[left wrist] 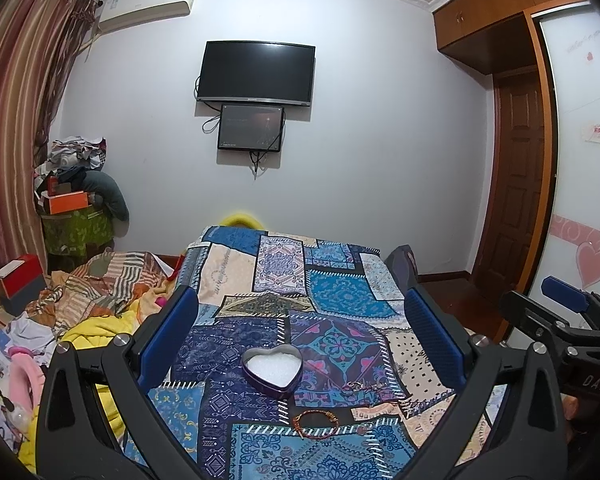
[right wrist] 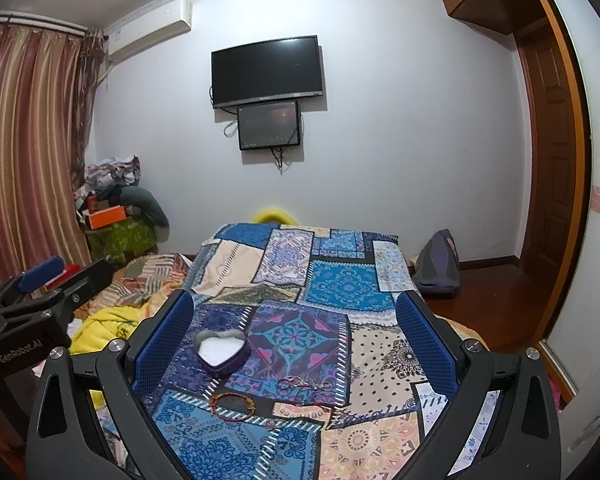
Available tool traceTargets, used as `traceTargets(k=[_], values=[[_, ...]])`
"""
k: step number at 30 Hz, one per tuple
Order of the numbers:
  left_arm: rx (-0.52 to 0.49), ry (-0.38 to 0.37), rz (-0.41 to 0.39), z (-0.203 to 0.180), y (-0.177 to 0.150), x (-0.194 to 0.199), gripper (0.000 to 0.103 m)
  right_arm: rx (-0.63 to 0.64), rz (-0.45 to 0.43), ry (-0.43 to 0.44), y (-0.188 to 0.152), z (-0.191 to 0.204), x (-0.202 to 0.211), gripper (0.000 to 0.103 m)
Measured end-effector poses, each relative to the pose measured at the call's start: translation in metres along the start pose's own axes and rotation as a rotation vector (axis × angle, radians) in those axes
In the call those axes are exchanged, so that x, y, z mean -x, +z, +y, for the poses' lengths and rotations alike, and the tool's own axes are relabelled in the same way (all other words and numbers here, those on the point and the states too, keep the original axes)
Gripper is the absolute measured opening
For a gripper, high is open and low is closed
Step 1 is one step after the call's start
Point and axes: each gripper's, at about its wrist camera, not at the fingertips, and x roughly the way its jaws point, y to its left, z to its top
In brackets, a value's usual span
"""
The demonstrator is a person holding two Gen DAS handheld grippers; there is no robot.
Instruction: Organize jewelry
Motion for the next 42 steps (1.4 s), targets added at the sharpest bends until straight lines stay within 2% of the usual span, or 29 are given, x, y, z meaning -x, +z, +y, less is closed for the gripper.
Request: traceTargets(k=[9,16,23,29,36,40,42], values=[[-0.013,0.017,0.09,0.009,-0.014,-0.031,0.103,0.02,0.124,-0.037,-0.022,-0.007,-0.033,0.101],[-0.016,0.035,0.262,0.026,-0.048,-0.077,0.103,0.045,0.289,-0.036,-0.052,-0.016,-0.067,0.1],[-0.069,0.028,0.429,0.032,-0.093,-0.114,0.103,0.035,0.44,0.025,-0.084,-0.02,-0.094,0.092],[-0.083,0.009,0.551,0.034,-0.128,-0.137,0.103,0.035,0.559,0.126,-0.111,-0.018,-0.118,0.082],[-0.105,-0.077,0.672,0.028,-0.155,-0.153,0.103,0.029,0.667,0.216,-0.132,-0.012,-0.139,0.06],[-0.101,-0.127,0.716,0.023,-0.163,-0.157,0.103,0.027,0.7,0.258,-0.137,-0.008,-0.148,0.046],[-0.113,-0.138,0.72,0.02,-0.166,-0.159,0.1,0.023,0.709,0.271,-0.139,-0.007,-0.15,0.044]])
